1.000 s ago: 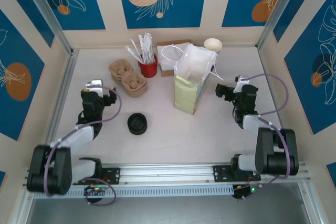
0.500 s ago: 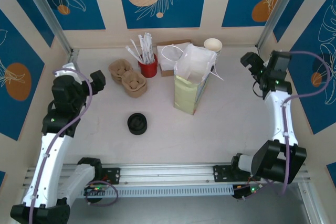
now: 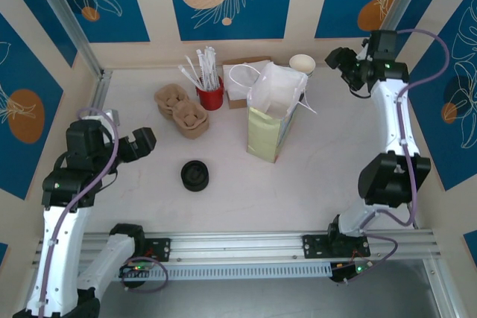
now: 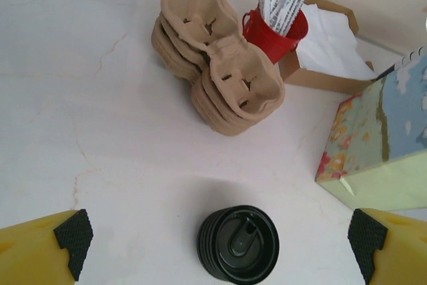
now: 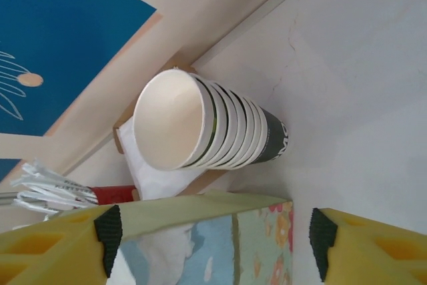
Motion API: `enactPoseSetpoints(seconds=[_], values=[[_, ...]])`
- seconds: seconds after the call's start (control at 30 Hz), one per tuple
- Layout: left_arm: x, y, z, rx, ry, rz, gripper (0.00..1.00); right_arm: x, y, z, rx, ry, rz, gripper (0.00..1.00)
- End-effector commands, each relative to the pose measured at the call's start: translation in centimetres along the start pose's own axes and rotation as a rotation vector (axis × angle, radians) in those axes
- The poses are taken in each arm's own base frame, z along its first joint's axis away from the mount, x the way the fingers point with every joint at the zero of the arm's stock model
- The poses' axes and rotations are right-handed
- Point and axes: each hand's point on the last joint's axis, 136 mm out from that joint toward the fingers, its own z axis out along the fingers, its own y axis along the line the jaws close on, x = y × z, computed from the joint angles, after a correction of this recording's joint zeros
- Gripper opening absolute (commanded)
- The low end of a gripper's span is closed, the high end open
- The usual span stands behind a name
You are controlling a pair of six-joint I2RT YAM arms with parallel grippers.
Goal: Pack the takeout coffee
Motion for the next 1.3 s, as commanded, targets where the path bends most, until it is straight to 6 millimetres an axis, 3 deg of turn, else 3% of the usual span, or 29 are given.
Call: enactPoseSetpoints(seconds=[0.0, 0.23, 0.5, 0.83, 1.07, 1.27], values=[[0.7, -0.3, -0.6, 0.012, 0.044, 0.016, 0.99, 0.1, 0.2, 0.9, 0.053, 0.034, -0.006, 0.73], [1.3, -1.8, 0.5, 0.096, 0.111, 0.039, 0.99, -1.1, 1.6, 3.7, 0.104, 0.017, -0.081, 0.61], [1.5, -1.5, 1.0, 0.085, 0.121, 0.04, 0.99, -1.8, 2.1, 6.8, 0.156, 0.025, -0.132, 0.57], [1.3, -0.1, 1.6, 0.011, 0.098, 0.035, 1.0, -0.8, 2.0, 10.6, 0.197, 0.064, -0.176, 0.44], [1.6, 0.4, 2.3, -0.006, 0.103, 0.031, 0.99, -0.2, 2.0, 11.7, 0.211, 0.074, -0.201, 0.41], [1.5, 0.5, 2.7, -0.016, 0.104, 0.024, 1.0, -0.1, 2.0, 12.2, 0.207, 0.077, -0.217, 0.3]])
